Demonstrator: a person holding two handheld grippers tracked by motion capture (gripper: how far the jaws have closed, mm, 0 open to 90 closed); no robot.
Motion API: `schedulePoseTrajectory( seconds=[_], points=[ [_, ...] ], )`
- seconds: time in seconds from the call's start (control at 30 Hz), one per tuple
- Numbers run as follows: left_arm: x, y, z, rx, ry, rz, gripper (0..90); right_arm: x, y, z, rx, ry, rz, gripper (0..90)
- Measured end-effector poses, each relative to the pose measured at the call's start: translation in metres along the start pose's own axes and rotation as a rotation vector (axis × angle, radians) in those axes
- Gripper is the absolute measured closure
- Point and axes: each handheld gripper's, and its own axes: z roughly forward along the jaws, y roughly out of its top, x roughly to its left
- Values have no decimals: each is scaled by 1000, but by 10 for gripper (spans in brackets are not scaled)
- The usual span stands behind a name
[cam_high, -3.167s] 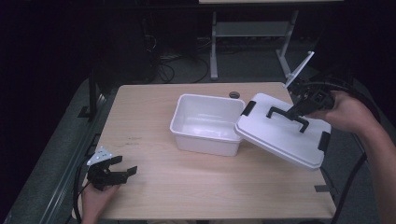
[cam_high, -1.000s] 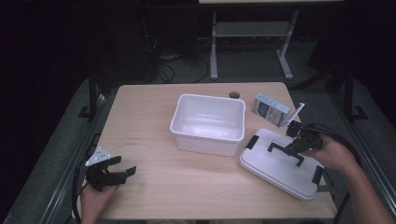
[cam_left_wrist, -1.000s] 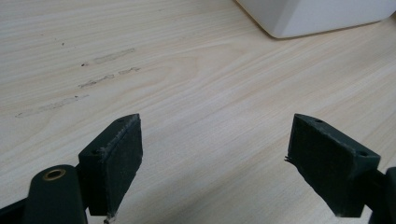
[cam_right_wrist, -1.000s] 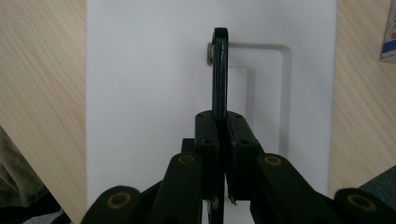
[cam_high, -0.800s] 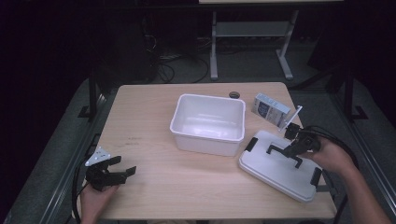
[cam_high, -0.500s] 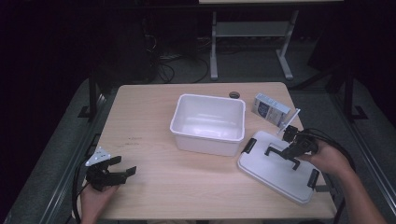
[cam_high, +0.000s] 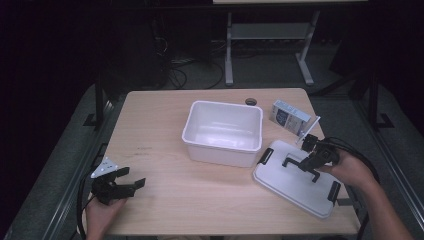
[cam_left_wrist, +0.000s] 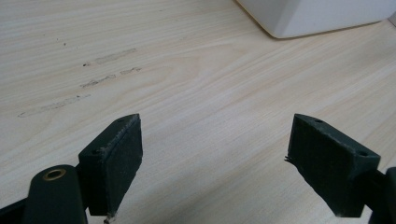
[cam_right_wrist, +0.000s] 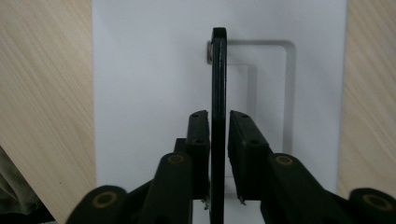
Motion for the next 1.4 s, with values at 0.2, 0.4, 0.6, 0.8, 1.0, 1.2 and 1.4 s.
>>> schedulePoseTrajectory(
  seconds=[0.2,0.4,0.6,0.8,1.0,1.2,1.4],
  points=[
    [0,0,-1,-5,-1,-2,173,1,0,-3,-1,5,-2,682],
    [0,0,0,-2,2,0,173,-1,2,-13,-26,5,6,619],
    [0,0,0,-3,1,1,172,-2,5,-23,-31,-13,9,587],
    [1,0,-1,-6,0,-1,172,-6,9,-35,-44,-36,33,533],
    [1,0,0,-3,0,2,173,-12,15,-43,-43,-49,45,511],
    [2,0,0,-3,0,1,173,-15,19,-49,-40,-55,42,510],
    [1,0,1,-4,1,-7,173,-18,23,-56,-39,-70,38,508]
  ],
)
